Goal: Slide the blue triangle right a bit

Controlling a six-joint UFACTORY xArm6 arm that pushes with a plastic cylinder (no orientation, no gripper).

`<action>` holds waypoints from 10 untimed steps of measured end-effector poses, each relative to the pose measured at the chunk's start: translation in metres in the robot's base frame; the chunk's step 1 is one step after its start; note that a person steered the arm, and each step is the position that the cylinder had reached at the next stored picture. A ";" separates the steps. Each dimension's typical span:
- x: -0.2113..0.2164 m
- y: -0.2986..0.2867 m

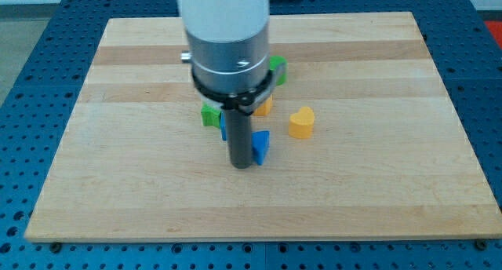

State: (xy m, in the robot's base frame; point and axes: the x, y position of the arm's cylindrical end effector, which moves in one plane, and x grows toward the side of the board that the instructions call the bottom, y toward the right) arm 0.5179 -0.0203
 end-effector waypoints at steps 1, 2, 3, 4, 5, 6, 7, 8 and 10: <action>-0.004 0.016; -0.004 0.002; -0.004 -0.012; -0.004 -0.012; -0.016 -0.018; -0.027 -0.019; -0.027 -0.019; -0.021 -0.009; -0.011 0.033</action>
State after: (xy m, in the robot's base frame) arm 0.5069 0.0127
